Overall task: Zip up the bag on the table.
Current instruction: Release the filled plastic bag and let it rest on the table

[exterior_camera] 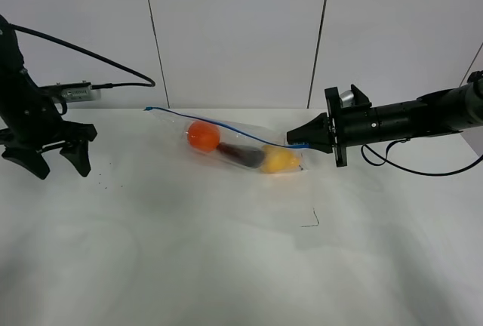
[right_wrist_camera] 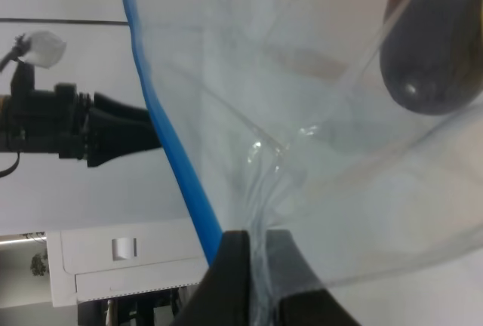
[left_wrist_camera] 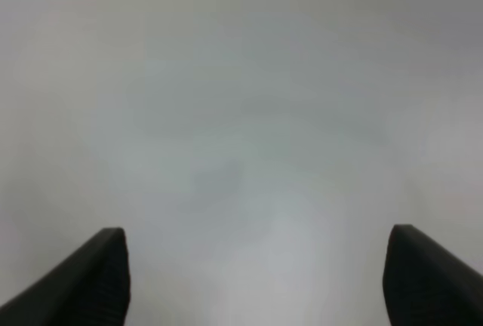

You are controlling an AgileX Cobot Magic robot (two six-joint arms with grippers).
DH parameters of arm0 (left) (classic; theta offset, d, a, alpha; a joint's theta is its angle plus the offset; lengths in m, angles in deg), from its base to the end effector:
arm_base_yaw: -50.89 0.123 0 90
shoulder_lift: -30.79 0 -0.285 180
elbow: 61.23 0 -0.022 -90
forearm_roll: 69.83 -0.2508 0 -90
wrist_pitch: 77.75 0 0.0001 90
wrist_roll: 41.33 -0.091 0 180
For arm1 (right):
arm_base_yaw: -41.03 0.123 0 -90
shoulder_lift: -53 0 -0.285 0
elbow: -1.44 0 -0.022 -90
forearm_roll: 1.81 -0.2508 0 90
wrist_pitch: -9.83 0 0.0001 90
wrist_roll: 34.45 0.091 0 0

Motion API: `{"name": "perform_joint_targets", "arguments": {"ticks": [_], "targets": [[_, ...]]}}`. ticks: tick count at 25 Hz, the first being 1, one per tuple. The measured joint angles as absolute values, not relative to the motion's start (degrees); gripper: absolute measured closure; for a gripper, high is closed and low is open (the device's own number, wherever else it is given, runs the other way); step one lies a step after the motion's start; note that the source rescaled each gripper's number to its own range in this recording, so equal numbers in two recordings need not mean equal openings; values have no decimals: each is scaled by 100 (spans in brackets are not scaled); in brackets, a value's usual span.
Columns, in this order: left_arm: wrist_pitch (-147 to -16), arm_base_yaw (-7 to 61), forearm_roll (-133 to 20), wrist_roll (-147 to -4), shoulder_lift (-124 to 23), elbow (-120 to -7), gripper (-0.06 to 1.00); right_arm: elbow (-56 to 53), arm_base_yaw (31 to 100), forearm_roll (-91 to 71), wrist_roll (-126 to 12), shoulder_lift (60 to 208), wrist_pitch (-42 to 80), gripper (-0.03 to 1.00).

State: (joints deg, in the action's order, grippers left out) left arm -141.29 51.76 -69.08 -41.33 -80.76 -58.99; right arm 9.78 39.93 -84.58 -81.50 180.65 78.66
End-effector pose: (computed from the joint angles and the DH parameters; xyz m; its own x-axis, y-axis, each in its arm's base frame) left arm 0.3472 0.0042 0.2161 -0.9987 -0.0210 -0.0465 -0.0205 0.9997 -0.0120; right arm 0.3808 0.0769 0.1526 -0.9829 0.1709 -0.0690 -0.0053 0.3481 0.9374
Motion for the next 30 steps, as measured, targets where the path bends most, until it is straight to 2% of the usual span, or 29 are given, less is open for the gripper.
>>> {"name": "perform_joint_targets", "arguments": {"ticks": [2,6,10,19,30], "targets": [[-14545,5176,-6926,-4056,-8076,-5899,0,978,3993,-8458,-8150,18065,7866,97],[-14565,5176,-6983,-3872,-7949,-5794,0,978,3993,-8458,-8150,18065,7866,97],[-14565,5176,-7081,-3826,-7364,-5229,0,978,3993,-8453,-8150,18065,7866,97],[-14565,5176,-7447,-3830,-4945,-3396,0,978,3993,-8448,-8150,18065,7866,97],[-14339,5176,-7466,-3847,-2284,-1936,0,978,3993,-8448,-8150,18065,7866,97]]}}
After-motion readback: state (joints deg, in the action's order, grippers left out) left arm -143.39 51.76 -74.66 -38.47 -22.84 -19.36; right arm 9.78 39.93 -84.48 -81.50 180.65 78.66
